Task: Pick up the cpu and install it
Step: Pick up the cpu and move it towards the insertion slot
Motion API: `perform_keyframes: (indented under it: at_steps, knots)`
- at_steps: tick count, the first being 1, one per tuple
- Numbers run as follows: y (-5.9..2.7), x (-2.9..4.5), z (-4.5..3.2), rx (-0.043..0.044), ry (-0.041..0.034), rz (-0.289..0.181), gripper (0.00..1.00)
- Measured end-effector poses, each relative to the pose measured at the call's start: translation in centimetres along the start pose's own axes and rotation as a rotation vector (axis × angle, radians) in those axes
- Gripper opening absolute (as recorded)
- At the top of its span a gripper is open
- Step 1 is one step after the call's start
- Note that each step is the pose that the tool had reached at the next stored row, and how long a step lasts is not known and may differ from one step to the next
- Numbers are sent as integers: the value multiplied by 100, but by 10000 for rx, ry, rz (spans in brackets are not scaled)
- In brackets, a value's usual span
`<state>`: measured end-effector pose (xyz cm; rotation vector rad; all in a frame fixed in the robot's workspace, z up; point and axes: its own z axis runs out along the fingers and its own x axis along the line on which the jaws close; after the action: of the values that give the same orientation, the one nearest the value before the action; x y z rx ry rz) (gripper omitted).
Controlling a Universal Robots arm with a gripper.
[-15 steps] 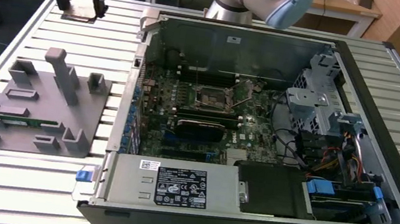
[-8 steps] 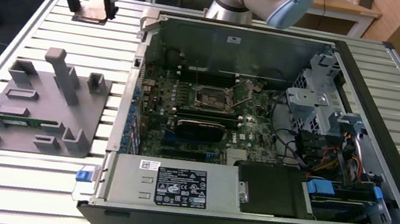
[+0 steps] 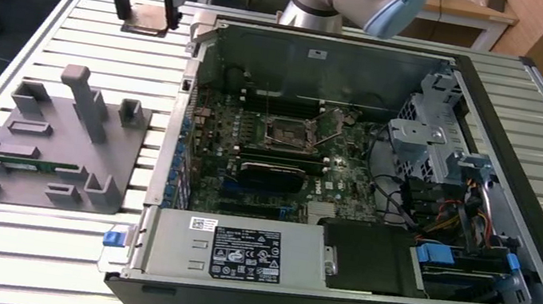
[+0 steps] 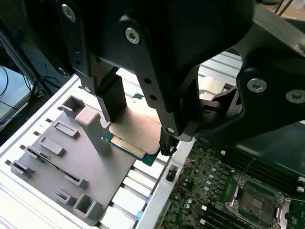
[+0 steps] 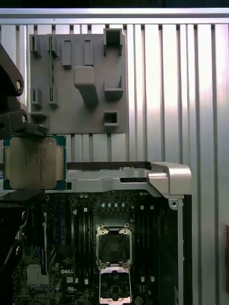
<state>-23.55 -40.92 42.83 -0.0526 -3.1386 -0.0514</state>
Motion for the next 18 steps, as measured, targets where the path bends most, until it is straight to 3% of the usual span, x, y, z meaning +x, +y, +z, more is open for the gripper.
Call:
perform_keyframes:
  at_steps: [1,5,11,18]
  knots:
    - [3,-77,-1,0,1,0,53]
    - [8,-216,0,0,0,-1,53]
    - [12,-352,-1,0,0,0,53]
    - [20,-580,-1,0,0,-1,53]
